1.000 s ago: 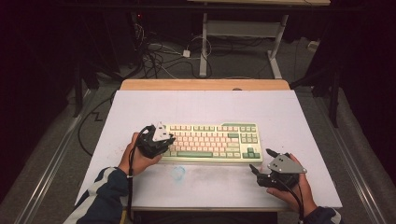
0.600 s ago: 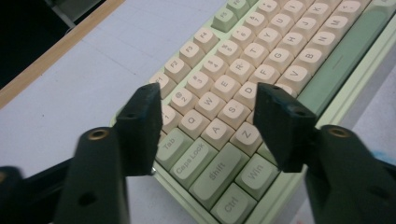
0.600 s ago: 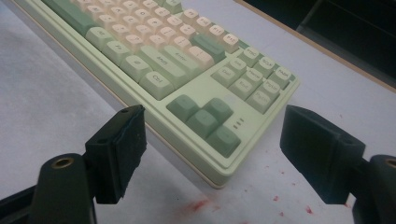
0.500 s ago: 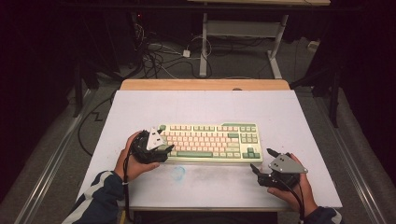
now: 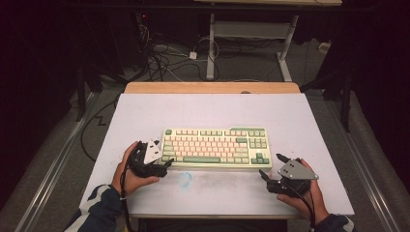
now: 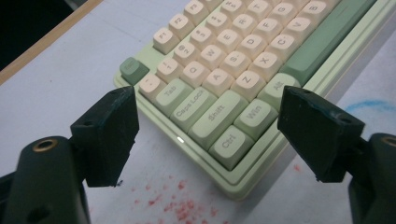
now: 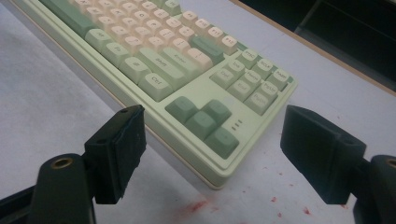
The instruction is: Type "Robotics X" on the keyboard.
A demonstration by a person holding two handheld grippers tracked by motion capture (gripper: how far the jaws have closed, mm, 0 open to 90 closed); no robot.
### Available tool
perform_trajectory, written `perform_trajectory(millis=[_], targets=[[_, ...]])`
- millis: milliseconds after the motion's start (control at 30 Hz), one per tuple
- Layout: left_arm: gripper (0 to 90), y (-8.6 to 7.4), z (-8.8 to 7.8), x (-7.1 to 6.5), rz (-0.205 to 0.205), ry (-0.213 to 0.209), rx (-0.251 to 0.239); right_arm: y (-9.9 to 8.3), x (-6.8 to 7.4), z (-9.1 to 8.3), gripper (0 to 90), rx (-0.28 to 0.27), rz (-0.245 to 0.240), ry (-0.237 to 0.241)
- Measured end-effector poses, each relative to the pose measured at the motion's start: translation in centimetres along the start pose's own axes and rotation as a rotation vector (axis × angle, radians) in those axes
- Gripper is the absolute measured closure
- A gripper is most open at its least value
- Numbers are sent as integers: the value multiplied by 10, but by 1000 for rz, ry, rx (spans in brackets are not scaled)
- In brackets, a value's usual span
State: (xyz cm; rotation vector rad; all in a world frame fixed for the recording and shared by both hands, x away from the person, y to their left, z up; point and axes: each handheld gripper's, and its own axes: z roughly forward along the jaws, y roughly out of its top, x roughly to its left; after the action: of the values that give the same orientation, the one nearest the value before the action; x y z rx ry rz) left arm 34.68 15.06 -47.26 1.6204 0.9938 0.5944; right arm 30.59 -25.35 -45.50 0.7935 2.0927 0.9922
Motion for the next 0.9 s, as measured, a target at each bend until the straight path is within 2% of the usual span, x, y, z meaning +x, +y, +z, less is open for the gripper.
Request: perform_trajectory(millis=[267, 500, 567, 700, 800, 900], targets=[[262, -5, -8, 8, -25, 37, 12, 0, 0, 0, 231, 2, -2, 4], [346, -3, -17, 11, -56, 20, 16, 0, 0, 1, 231, 3, -4, 4], [421, 0, -17, 11, -48, 16, 23, 0, 0, 1, 231, 4, -7, 7], [671, 9, -21, 10, -83, -32, 25, 0, 1, 1, 231, 5, -7, 8], [802, 10, -21, 7, -71, -57, 49, 0, 1, 2, 231, 6, -7, 9], [866, 10, -19, 3, -52, -70, 63, 0, 1, 2, 231, 7, -9, 10]])
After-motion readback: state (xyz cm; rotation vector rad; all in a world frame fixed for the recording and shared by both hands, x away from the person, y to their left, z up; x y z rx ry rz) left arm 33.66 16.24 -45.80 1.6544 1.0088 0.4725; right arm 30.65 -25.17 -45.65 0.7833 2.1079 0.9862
